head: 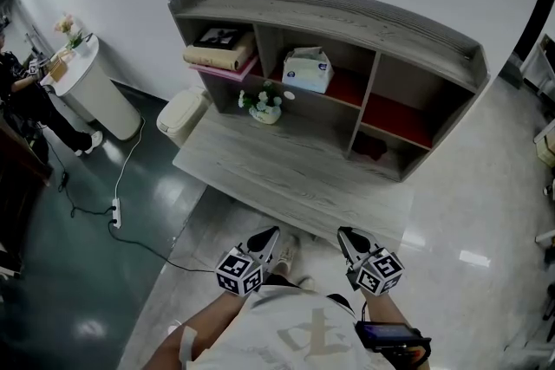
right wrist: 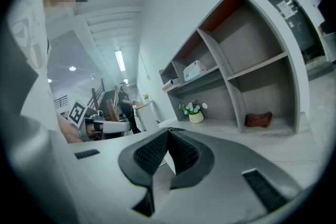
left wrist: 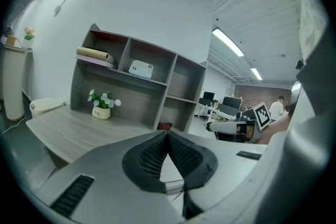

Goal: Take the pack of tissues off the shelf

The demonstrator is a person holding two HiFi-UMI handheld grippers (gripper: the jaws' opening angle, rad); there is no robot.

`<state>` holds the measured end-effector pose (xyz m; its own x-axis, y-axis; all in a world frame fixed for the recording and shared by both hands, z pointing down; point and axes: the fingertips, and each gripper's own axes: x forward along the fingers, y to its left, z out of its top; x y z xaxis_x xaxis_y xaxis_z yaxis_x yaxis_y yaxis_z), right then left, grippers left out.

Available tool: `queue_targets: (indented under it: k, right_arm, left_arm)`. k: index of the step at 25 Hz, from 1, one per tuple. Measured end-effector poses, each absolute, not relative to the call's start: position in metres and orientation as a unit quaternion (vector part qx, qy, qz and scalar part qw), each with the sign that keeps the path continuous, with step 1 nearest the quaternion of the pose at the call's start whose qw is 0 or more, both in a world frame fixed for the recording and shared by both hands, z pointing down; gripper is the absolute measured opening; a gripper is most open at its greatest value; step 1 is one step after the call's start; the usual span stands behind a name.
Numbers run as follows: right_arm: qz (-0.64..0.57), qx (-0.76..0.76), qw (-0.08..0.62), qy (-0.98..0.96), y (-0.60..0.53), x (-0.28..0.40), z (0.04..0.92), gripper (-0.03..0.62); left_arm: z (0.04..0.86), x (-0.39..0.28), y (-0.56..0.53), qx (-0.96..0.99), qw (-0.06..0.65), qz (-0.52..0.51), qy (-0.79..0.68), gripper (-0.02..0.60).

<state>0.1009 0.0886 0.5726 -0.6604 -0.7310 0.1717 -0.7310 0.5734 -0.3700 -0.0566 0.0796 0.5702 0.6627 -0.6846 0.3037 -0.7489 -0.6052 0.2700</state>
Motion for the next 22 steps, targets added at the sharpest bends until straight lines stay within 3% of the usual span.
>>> queue_targets:
  k: [22]
  right_arm:
    - [-0.223,-0.408,-0.010,0.885,0.062,0.085,0.584,0.005]
  left_arm:
    - [0.583,-0.069,0.057,0.887,0.206,0.087,-0.405,0.012]
